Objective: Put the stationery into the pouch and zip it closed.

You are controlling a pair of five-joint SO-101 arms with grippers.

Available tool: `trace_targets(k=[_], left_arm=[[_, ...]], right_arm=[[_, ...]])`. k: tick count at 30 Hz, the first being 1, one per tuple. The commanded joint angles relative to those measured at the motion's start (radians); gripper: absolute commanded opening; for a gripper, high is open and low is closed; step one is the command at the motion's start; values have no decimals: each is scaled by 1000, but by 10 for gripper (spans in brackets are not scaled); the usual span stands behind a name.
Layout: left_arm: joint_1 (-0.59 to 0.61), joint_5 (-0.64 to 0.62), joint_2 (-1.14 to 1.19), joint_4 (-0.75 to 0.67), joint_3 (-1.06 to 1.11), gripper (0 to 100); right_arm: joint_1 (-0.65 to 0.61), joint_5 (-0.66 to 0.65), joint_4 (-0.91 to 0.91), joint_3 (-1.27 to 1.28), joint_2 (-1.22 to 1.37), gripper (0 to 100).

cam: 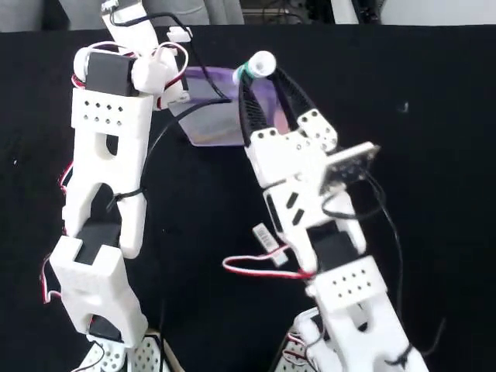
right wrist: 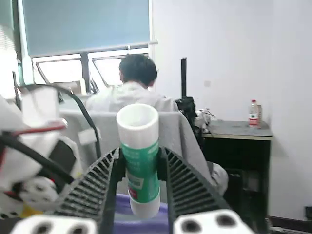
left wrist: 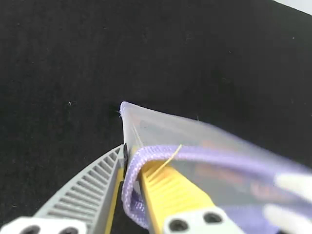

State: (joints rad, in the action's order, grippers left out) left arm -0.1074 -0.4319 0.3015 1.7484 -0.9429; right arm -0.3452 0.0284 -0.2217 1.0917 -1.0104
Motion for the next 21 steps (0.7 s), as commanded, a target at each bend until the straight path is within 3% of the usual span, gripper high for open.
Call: trace_targets(k=[1,6,18,21], left_arm=[[12,-6,12,9,18,30],[15,-6,12,9,18,30],[12,-6,12,11,18,30],[12,-6,12,11,19,30]], right_arm=[[-35,77,55,-10,-90,17],[-107,74,58,5,-88,17],[-106,40,52,2,-68,17],[-106,9,-57,8,8,17]])
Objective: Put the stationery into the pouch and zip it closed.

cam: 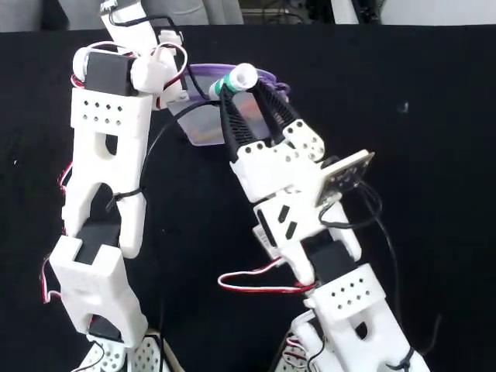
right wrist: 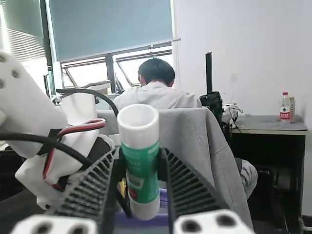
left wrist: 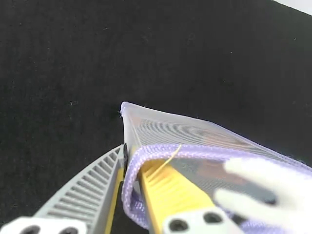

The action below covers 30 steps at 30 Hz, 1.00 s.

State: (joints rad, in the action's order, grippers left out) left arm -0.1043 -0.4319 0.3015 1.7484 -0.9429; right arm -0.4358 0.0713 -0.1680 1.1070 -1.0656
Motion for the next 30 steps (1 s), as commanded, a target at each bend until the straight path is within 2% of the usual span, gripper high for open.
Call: trace_targets(k=[1,5,16,30], left_arm=[[7,-6,12,11,19,30],[16,-6,12,11,28,30],[27,-8,3,11,39,30],[25,-8,12,11,39,30]], right_arm=[[-15,-34,-146,-12,102,17],[-15,-34,-222,-22,214,17],[29,-31,-227,-79,344,17],[23,-29,-190,-56,154,17]])
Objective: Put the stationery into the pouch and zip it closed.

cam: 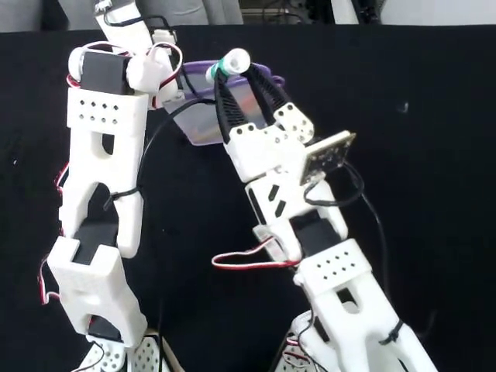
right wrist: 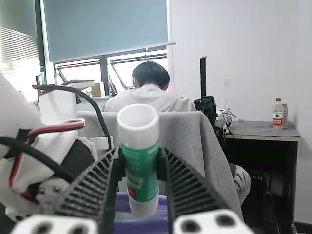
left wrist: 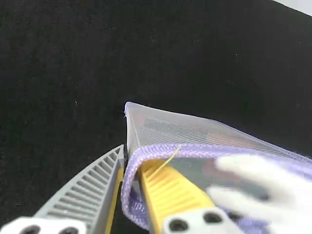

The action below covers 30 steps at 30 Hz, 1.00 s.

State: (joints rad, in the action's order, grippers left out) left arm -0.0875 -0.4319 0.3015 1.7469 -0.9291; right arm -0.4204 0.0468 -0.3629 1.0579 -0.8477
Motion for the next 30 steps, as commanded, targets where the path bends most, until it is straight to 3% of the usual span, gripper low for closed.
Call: trace_targets(k=[1,17,22,30], left_arm=[[8,-8,12,12,25,30],[10,-8,12,12,27,30],[12,-6,14,12,27,30],[12,-5,14,12,27,30]], right_arm=[[8,-6,11,-7,-67,17],[15,-11,18,-114,229,19],[15,-3,117,-148,213,24],[14,-2,155,-168,211,170]])
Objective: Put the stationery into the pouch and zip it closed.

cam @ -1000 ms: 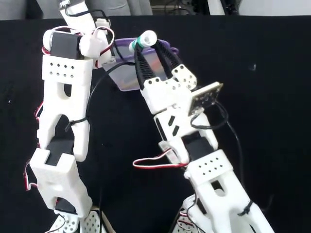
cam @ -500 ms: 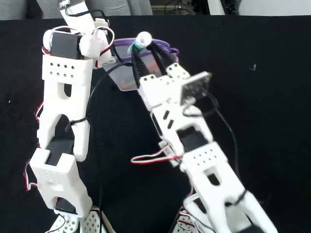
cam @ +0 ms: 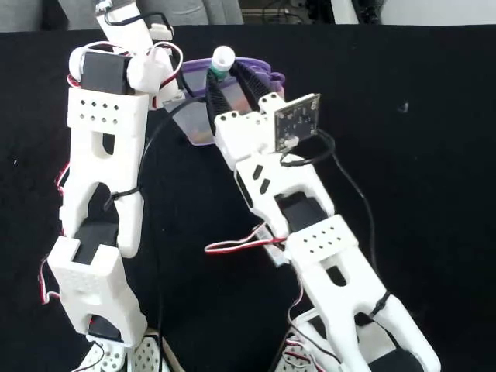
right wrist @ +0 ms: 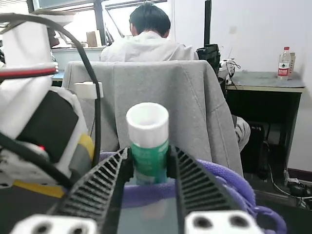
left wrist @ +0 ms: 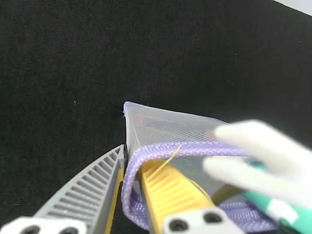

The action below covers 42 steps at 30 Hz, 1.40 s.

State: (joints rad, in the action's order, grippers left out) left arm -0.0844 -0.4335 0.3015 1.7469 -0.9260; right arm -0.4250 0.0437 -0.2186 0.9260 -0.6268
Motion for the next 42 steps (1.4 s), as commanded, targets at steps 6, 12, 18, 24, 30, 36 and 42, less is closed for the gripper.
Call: trace_targets(k=[6,12,18,24,30,36,42], left_arm=[[8,-2,14,12,24,30],[16,-2,14,12,24,30],[33,0,14,11,19,30],[42,-2,14,11,22,30],[45,-2,14,11,24,30],[47,-2,14,11,24,30],[42,-2,14,9,45,30]], right_arm=[[15,2,11,-36,-10,177],[34,-6,54,-61,-50,177],[115,-6,315,-131,-237,174],[146,-8,615,-295,-426,174],[147,-11,781,-381,-498,174],[143,-164,1077,-470,-504,174],[143,-278,1347,-521,-504,174]])
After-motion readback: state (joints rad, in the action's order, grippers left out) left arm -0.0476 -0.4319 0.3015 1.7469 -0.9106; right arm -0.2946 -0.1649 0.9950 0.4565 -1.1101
